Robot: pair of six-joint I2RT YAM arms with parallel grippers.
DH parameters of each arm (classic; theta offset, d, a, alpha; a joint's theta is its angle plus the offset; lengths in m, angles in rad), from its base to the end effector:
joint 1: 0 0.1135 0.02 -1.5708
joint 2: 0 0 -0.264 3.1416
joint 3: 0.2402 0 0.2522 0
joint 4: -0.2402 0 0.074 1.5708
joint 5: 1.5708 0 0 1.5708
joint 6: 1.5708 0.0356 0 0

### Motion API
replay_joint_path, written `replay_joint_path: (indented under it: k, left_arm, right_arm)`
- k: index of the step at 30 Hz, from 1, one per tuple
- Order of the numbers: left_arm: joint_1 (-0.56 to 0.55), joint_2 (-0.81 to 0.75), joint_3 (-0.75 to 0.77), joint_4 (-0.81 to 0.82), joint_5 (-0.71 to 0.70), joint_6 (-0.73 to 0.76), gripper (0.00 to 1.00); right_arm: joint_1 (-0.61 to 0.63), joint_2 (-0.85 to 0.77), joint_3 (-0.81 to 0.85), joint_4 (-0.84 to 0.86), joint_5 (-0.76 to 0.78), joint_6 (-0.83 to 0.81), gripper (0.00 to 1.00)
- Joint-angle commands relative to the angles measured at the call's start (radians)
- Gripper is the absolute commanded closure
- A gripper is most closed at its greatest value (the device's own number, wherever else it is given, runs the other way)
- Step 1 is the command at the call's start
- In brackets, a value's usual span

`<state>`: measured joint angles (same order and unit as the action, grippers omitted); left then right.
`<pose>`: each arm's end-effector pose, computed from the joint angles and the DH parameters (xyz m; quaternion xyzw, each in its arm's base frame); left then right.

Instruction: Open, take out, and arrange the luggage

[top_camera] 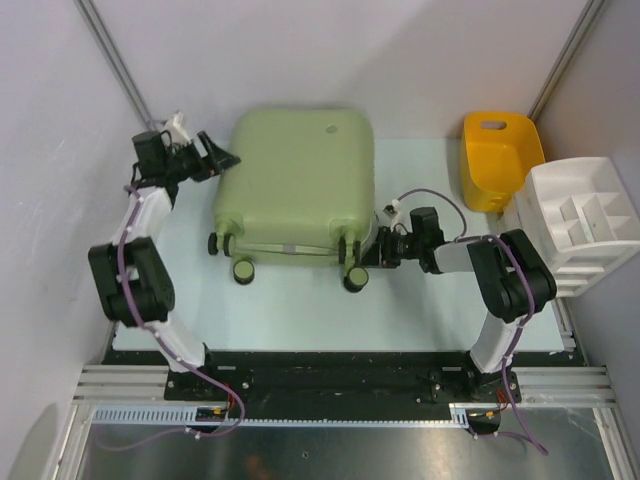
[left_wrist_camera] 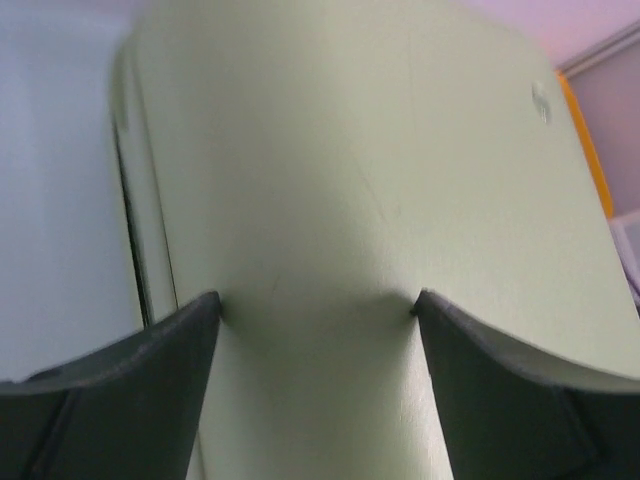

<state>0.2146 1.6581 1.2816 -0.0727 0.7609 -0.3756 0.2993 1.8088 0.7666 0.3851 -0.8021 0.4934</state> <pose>0.3792 0.0575 0.2989 -0.0397 0.8097 -0.3532 0.4669 0.3133 0.1235 0.1285 -0.0913 0.8390 0.4800 0.2394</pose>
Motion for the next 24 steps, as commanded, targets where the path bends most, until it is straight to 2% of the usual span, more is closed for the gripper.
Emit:
replay_joint_path:
  k: [1, 3, 6, 10, 12, 14, 15, 18, 19, 24]
  left_arm:
    - [-0.136, 0.219, 0.207, 0.068, 0.124, 0.023, 0.21]
    - [-0.138, 0.245, 0.304, 0.06, 0.115, 0.073, 0.21]
    - [-0.123, 0.227, 0.375, 0.019, 0.095, 0.116, 0.13]
    - [-0.104, 0.088, 0.369, -0.116, -0.026, 0.248, 0.07]
    - [-0.106, -0.015, 0.345, -0.226, -0.112, 0.329, 0.07]
    - [-0.106, -0.096, 0.309, -0.298, -0.143, 0.372, 0.06]
    - [-0.107, -0.182, 0.259, -0.314, -0.159, 0.409, 0.06]
    - [-0.132, -0.302, 0.141, -0.366, -0.198, 0.501, 0.03]
    - [-0.156, -0.367, 0.115, -0.383, -0.205, 0.524, 0.02]
    - [-0.205, -0.491, 0.009, -0.522, -0.21, 0.581, 0.01]
  right_arm:
    - [0.096, -0.066, -0.024, -0.084, -0.099, -0.098, 0.66]
    - [0.101, -0.091, -0.024, -0.1, -0.097, -0.121, 0.63]
    - [0.104, -0.184, -0.026, -0.191, -0.089, -0.211, 0.59]
    - [0.075, -0.333, -0.027, -0.412, -0.08, -0.41, 0.52]
    - [0.02, -0.411, -0.027, -0.529, -0.075, -0.542, 0.51]
    - [-0.026, -0.449, -0.027, -0.569, -0.071, -0.622, 0.5]
    - [-0.076, -0.485, -0.021, -0.568, -0.071, -0.645, 0.5]
    - [-0.098, -0.511, 0.005, -0.511, 0.001, -0.742, 0.48]
    - [-0.091, -0.505, 0.026, -0.49, 0.03, -0.754, 0.48]
    - [-0.017, -0.418, 0.097, -0.362, 0.092, -0.785, 0.5]
